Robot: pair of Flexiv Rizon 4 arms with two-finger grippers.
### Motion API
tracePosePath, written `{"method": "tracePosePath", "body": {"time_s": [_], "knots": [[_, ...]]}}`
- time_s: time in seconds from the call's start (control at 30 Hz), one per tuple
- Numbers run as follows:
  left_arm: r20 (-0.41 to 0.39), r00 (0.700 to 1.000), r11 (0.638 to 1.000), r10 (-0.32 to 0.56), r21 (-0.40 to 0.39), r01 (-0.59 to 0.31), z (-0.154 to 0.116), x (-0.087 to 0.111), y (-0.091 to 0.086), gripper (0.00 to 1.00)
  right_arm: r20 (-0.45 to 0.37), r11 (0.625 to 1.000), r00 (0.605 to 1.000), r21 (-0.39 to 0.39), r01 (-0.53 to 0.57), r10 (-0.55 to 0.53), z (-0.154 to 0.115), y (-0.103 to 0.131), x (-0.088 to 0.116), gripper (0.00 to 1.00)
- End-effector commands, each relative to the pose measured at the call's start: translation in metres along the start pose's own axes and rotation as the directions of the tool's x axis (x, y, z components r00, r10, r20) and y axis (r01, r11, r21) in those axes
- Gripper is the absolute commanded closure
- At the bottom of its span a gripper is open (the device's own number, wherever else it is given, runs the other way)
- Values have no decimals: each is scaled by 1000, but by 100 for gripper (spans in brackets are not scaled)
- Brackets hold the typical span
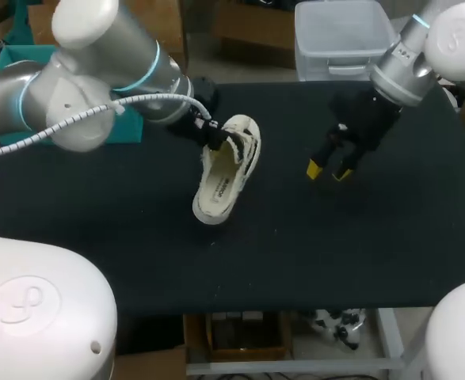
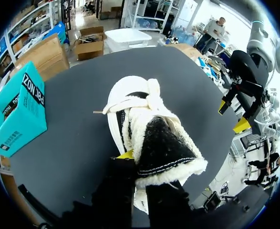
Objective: Open the shoe tongue, take the insole out of the shoe, put the insole back into the shoe, and pack the shoe into the shoebox
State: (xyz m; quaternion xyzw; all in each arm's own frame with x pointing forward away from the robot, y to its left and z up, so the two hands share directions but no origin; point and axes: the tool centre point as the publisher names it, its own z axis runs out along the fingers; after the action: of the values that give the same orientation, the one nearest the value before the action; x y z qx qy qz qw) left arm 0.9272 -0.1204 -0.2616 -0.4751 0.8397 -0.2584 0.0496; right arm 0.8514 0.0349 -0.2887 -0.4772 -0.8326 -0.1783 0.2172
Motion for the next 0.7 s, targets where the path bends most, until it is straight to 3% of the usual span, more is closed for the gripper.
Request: {"method": "tracePosePath", "body": {"time_s": [0.03, 0.07, 0.1, 0.23, 0.33, 0.4, 0.57, 0.7], "knots": [[-52, 996, 997, 68, -21, -69, -22, -18, -14, 100, 15, 1000, 1000, -30, -3, 3, 2, 1, 1, 0], [-59, 994, 995, 94, -23, -96, -23, -24, -19, 100, 45, 1000, 999, 5, 19, -19, 4, 7, 1, 0], [-67, 991, 992, 119, -25, -121, -24, -29, -23, 100, 53, 997, 996, -4, 75, -74, 5, 11, 2, 0], [-120, 971, 977, 205, -27, -210, -32, -47, -39, 100, 119, 992, 985, 15, 122, -123, 9, 26, 5, 0], [-130, 946, 954, 295, -20, -300, -37, -63, -51, 100, 189, 976, 958, 28, 215, -217, 12, 37, 13, 0], [-141, 924, 932, 356, -15, -362, -41, -73, -60, 100, 257, 951, 916, 51, 304, -307, 17, 45, 20, 0], [-143, 865, 875, 480, 3, -485, -56, -101, -85, 100, 257, 951, 916, 51, 304, -307, 17, 45, 20, 0], [-153, 838, 849, 524, 25, -527, -75, -119, -97, 100, 257, 951, 916, 51, 304, -307, 17, 45, 20, 0]]}}
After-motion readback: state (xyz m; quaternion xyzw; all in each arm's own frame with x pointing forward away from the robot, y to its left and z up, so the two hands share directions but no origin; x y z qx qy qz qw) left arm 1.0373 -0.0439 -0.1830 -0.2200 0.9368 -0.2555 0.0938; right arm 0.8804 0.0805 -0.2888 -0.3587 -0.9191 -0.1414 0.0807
